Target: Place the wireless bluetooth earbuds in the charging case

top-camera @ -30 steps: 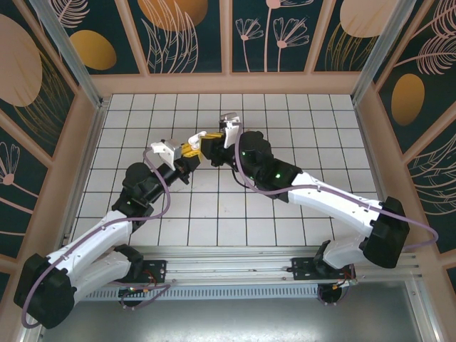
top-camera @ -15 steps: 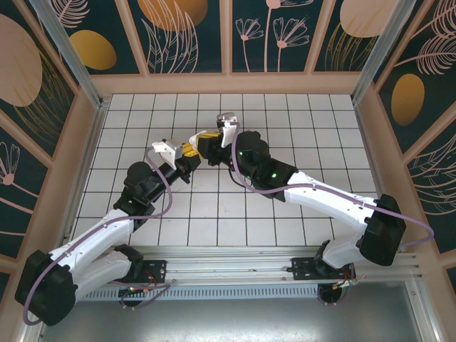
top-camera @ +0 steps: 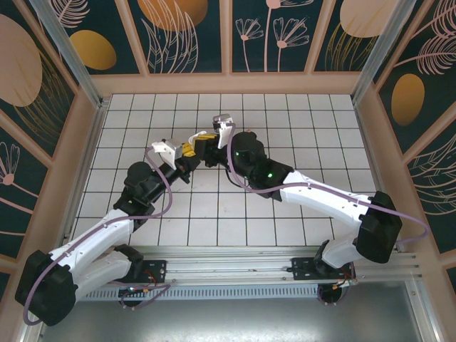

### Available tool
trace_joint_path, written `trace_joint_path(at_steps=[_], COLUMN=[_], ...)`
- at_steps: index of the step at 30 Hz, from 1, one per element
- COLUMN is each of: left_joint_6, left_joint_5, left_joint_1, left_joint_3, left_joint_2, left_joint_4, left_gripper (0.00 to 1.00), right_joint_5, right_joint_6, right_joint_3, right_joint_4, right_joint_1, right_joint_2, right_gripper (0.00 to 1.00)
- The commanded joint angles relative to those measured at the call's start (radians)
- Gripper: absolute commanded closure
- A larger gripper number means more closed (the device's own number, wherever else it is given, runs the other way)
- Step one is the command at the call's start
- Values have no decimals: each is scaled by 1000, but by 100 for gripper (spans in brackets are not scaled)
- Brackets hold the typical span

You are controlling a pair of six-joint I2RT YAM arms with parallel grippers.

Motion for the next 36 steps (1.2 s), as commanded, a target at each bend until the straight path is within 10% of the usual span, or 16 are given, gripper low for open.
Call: trace_joint_path(at_steps=[1, 36], left_joint_6=[22, 27], left_joint_5=[11, 13], left_joint_1=[-2, -3], left_joint_3=[7, 9], left_joint_2=[-33, -66], left_joint_4=[67, 27], left_gripper=[100, 100], right_joint_5=[14, 40], right_joint_6=[3, 22], right_joint_3=[13, 31], right_joint_4=[-20, -120], right_joint_1=[18, 18], right_joint_2=[25, 31], right_gripper=[78, 61])
